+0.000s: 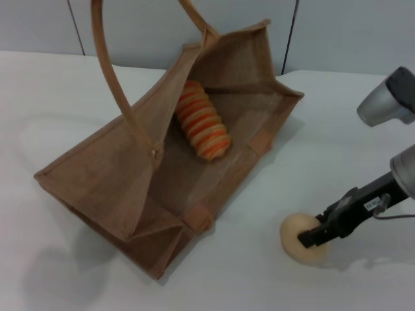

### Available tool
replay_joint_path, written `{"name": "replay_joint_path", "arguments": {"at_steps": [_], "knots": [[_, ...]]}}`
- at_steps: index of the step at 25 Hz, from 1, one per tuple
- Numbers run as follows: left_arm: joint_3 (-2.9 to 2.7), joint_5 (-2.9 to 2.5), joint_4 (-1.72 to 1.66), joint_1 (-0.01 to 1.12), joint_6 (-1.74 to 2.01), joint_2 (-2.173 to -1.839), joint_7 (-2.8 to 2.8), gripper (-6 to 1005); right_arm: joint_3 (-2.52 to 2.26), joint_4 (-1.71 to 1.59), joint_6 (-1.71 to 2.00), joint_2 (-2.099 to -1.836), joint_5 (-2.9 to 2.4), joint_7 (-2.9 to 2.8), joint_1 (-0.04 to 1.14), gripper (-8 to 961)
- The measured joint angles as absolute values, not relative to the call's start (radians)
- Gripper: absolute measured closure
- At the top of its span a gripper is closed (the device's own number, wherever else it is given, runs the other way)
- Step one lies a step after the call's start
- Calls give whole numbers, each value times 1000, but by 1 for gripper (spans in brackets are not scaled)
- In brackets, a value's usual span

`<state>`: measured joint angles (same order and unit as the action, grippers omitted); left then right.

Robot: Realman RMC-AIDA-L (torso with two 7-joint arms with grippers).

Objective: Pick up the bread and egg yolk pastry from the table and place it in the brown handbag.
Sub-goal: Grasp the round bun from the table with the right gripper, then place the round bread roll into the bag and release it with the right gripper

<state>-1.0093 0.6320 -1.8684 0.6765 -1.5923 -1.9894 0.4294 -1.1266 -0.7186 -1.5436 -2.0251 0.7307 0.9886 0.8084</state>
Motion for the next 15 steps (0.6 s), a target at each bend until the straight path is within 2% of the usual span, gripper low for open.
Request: {"name": "replay_joint_path", "arguments": {"at_steps": [15], "knots": [[-1010, 637, -1847, 685, -1590, -1991, 440, 880, -1000, -856, -1609, -2023, 805, 983, 838, 475]]}}
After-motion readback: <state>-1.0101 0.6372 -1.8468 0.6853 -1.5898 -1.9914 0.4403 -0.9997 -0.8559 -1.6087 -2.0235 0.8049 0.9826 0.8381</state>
